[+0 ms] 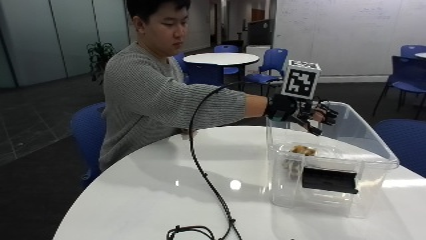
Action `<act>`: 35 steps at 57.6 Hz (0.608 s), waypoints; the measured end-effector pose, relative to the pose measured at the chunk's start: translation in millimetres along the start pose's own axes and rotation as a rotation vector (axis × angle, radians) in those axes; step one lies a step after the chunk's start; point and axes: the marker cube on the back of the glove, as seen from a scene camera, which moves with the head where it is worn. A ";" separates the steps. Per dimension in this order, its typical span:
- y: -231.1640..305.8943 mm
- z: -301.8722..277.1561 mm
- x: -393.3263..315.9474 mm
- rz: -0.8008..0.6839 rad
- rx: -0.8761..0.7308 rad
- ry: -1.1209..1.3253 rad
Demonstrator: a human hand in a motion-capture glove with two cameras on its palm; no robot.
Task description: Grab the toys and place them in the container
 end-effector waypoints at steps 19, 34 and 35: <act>38.0 -5.8 5.0 -0.075 0.035 -0.099; 187.4 -35.6 99.5 -0.132 0.180 -0.234; 200.9 -32.3 102.3 -0.156 0.192 -0.210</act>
